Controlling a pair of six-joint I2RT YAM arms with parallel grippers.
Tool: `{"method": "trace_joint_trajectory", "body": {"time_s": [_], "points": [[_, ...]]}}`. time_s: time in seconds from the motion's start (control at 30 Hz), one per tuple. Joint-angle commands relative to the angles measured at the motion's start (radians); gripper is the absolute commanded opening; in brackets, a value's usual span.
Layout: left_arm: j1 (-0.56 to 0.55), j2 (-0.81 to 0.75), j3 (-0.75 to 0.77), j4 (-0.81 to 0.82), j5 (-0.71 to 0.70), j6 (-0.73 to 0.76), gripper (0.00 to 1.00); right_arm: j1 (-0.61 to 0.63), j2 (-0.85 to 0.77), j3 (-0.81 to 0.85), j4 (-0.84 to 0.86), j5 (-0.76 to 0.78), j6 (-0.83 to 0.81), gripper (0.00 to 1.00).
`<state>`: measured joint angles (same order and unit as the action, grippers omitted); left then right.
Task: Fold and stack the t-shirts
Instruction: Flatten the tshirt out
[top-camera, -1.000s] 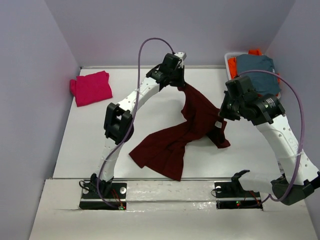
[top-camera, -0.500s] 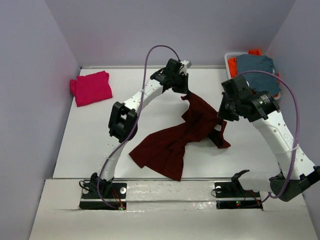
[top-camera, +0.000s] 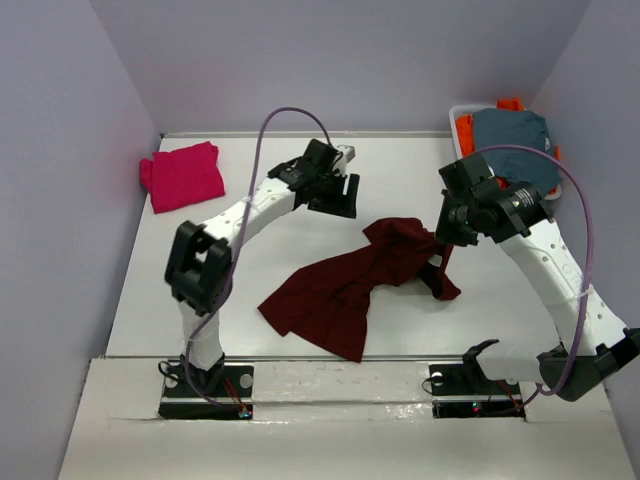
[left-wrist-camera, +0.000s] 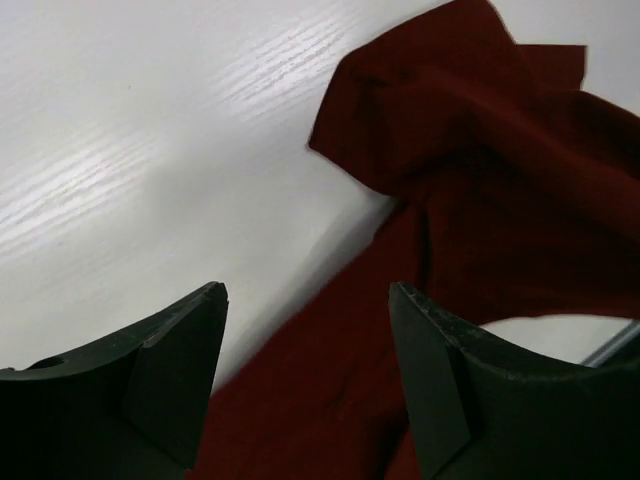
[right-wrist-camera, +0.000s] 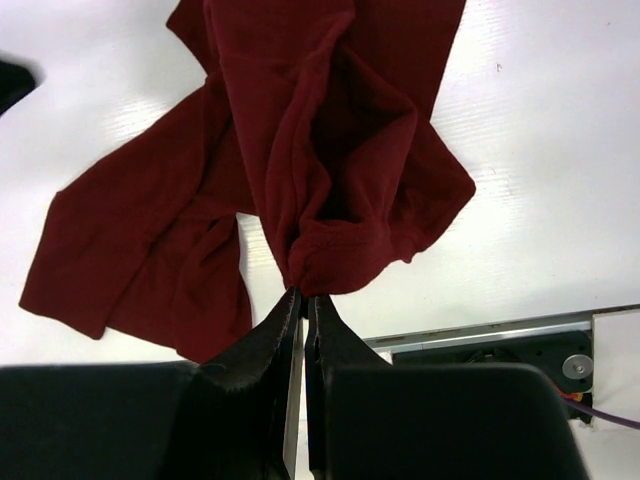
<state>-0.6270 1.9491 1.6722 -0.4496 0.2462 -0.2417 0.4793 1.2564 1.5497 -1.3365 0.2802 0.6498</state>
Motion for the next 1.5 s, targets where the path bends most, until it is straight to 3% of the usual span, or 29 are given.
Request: {"method": "trace_joint_trajectory", "body": {"time_s": [0.0, 0.13, 0.23, 0.47, 0.9, 1.47], "points": [[-0.004, -0.397, -0.242, -0.017, -0.084, -0.065, 0.77, -0.001, 0.003, -0.030, 0.034, 0.010, -0.012, 0.07], [-0.004, -0.582, -0.527, -0.057, -0.139, -0.149, 0.76, -0.001, 0.024, -0.063, 0.065, 0.001, -0.012, 0.07], [-0.004, -0.660, -0.655, -0.113, -0.148, -0.201, 0.74, -0.001, 0.057, -0.062, 0.080, -0.010, -0.015, 0.07], [-0.046, -0.737, -0.807, -0.228, -0.202, -0.264, 0.73, -0.001, 0.104, -0.043, 0.092, -0.009, -0.024, 0.07], [-0.085, -0.836, -0.919, -0.414, -0.212, -0.350, 0.70, -0.001, 0.089, -0.100, 0.108, -0.009, 0.002, 0.07], [-0.178, -0.578, -0.815, -0.419, -0.237, -0.303, 0.66, -0.001, 0.067, -0.126, 0.129, -0.010, 0.011, 0.07]]}}
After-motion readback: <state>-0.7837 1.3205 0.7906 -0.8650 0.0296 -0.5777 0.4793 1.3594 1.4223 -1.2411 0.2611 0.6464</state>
